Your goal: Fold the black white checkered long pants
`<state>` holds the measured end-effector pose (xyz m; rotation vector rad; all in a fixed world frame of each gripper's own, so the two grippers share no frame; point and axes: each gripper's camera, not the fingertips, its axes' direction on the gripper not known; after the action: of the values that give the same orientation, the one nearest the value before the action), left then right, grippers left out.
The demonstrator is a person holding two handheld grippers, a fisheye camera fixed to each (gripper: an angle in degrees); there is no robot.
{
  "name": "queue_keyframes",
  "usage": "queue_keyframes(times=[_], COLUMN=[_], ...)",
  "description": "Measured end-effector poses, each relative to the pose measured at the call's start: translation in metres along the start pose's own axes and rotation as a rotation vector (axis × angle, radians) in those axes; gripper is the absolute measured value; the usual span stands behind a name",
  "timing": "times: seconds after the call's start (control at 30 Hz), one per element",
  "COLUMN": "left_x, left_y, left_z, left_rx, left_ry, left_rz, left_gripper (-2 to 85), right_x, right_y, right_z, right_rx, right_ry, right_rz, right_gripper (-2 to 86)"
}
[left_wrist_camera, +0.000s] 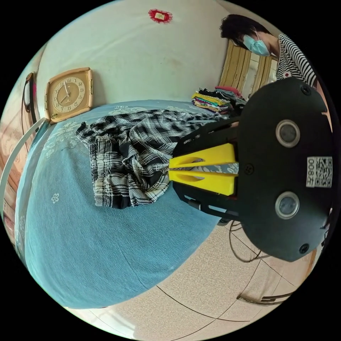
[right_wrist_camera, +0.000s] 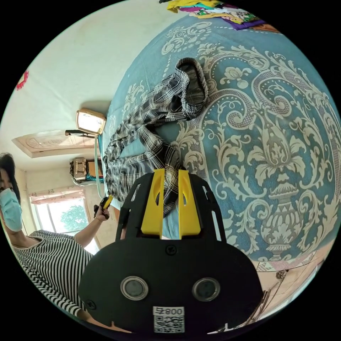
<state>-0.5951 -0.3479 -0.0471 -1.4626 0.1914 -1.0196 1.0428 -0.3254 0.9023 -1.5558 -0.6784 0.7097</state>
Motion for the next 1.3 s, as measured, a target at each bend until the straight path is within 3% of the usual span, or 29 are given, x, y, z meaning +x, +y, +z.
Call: queue_keyframes(times=[0.23, 0.57, 0.73, 0.87, 1.03, 1.3], left_x=[-0.053, -0.119, -0.163, -0.212, -0.27, -0.344], left_y=[0.003, 0.009, 0.019, 0.029, 0.046, 0.089], left_z=[-0.026, -0.051, -0.048, -0.021, 0.03, 0.129], left_rx=[0.049, 0.11, 0.127, 0.126, 0.1, 0.029], left_ry=[0.047, 0.113, 0.142, 0.149, 0.181, 0.244], left_rz=[0.011, 0.077, 0.098, 0.069, 0.009, 0.1], left_gripper=[0.7, 0.7, 0.6, 0.6, 0.5, 1.6], right_x=[0.045, 0.086, 0.11, 0.136, 0.178, 0.234], right_y=[0.018, 0.095, 0.128, 0.149, 0.173, 0.203], right_z=[0.005, -0.061, -0.072, -0.065, -0.051, -0.033], right_rx=[0.033, 0.286, 0.323, 0.305, 0.274, 0.28], right_ry=[0.012, -0.015, -0.006, 0.064, 0.023, -0.095], right_rz=[0.008, 0.071, 0.097, 0.131, 0.234, 0.359], right_gripper=[0.9, 0.2, 0.2, 0.2, 0.2, 0.3])
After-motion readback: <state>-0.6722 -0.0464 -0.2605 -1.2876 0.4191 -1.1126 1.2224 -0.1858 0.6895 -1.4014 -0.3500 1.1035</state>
